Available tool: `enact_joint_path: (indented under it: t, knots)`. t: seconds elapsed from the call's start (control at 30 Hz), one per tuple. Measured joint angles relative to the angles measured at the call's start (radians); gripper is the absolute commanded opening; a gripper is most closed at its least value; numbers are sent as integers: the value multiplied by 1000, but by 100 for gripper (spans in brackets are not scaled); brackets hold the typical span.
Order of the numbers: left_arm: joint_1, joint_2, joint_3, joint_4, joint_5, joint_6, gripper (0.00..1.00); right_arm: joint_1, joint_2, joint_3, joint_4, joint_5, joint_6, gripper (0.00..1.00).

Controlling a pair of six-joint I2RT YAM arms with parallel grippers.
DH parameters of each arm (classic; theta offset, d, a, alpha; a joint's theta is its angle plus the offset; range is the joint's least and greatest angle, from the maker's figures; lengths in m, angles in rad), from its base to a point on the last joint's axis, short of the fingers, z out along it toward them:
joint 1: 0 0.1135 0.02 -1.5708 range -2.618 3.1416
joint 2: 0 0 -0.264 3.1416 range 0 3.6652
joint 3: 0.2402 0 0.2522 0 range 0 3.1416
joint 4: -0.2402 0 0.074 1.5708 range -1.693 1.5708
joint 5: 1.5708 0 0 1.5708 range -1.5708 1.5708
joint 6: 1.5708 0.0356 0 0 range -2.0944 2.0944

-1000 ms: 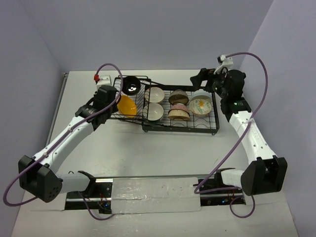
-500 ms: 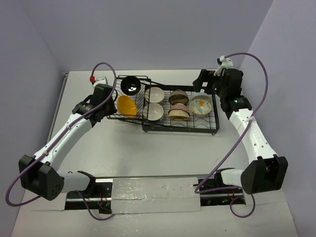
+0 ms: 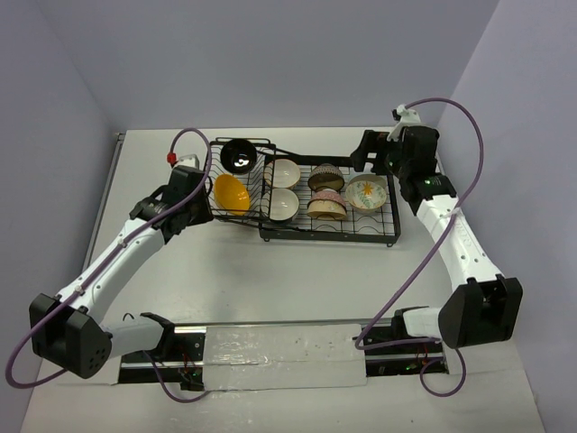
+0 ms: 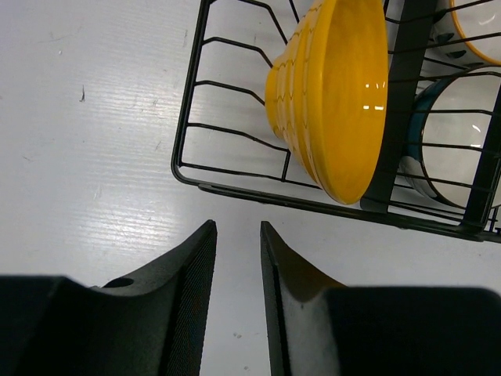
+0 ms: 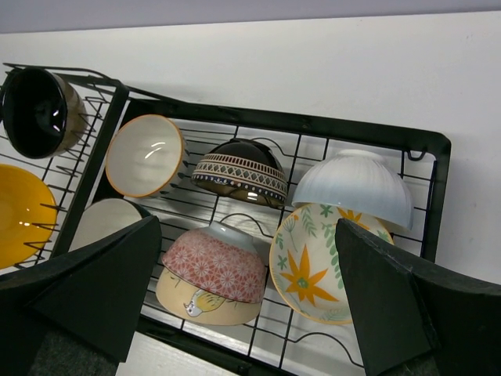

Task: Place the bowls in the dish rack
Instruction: Move the dish rack to the center of the board.

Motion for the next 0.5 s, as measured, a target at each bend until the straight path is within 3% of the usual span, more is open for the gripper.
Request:
enact_joint_path:
  t: [0.17, 0.5]
  knots:
    - [0, 15, 0, 8, 12, -1, 40, 0, 18, 0, 0, -5, 0, 100]
    - [0, 74, 0, 11, -21, -1, 41, 0, 43, 0, 1, -35, 0, 100]
